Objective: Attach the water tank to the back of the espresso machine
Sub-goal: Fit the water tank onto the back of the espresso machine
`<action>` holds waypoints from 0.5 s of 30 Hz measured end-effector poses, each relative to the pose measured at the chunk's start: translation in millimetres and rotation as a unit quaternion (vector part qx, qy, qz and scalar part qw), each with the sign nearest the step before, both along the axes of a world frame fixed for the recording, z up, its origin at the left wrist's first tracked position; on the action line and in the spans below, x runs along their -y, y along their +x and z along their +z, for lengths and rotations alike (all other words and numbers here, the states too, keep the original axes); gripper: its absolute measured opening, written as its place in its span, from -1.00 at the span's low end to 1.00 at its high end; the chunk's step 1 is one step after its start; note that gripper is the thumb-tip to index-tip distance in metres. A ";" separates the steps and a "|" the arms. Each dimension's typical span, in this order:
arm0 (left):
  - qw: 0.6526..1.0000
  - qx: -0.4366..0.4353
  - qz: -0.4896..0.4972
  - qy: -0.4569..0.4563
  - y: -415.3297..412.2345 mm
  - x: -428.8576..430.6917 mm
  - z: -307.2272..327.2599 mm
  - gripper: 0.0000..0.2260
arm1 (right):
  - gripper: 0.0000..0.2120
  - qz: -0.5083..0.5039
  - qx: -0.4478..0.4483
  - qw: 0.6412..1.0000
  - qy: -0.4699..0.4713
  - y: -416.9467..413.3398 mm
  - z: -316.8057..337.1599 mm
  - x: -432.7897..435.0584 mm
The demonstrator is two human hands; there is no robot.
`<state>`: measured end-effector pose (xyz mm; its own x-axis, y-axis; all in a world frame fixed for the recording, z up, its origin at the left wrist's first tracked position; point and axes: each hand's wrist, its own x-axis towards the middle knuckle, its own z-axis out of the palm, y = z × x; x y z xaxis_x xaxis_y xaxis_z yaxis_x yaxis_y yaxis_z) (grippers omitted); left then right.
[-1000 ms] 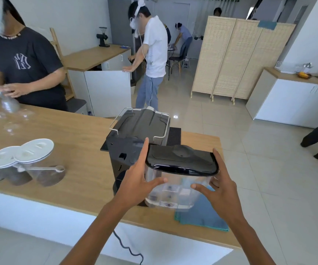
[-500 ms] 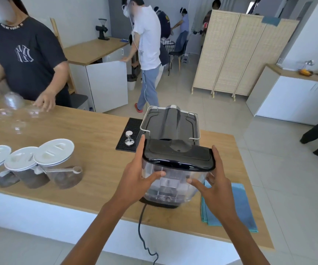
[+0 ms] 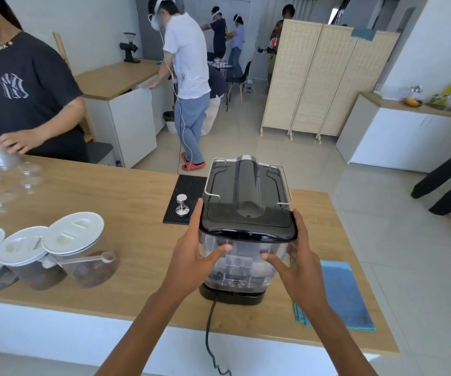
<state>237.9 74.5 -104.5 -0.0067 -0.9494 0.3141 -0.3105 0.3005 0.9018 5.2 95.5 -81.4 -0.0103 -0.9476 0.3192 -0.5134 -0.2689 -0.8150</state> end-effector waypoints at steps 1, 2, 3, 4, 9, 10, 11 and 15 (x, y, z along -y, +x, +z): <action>1.000 0.001 0.002 -0.001 0.3 0.9 -0.1 -0.04 | -0.04 -0.004 -0.002 1.000 0.000 0.6 -0.6 0.7; 1.000 0.003 0.004 -0.002 0.6 1.5 -0.1 -0.05 | -0.04 -0.007 -0.005 1.000 -0.001 1.1 -1.5 1.2; 1.000 0.004 0.005 -0.001 0.5 2.0 0.7 -0.05 | -0.05 -0.011 -0.008 1.000 -0.002 1.8 -2.4 1.7; 1.000 0.005 0.005 -0.001 0.4 2.4 1.0 -0.05 | -0.05 -0.014 -0.012 1.000 -0.002 2.7 -3.5 2.1; 1.000 0.000 0.002 -0.004 -2.0 3.7 0.9 -0.07 | -0.07 -0.028 -0.027 0.999 -0.003 6.9 -7.2 1.9; 1.000 0.001 0.004 -0.006 -1.3 3.7 -0.2 -0.07 | -0.06 -0.030 -0.029 0.999 -0.002 6.7 -8.9 2.1; 1.000 0.001 0.005 -0.009 -0.8 3.8 -1.3 -0.07 | -0.06 -0.032 -0.031 0.999 0.001 6.5 -11.4 2.4; 1.000 0.014 0.003 -0.008 -0.1 2.6 -9.6 -0.08 | -0.04 -0.038 -0.035 0.999 0.014 6.8 -21.1 1.4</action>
<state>237.8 71.9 -114.1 -0.0088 -0.9442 0.3294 -0.3372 0.3129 0.8879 12.0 94.1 -102.5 -0.0609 -0.9534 0.2956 -0.5876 -0.2052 -0.7827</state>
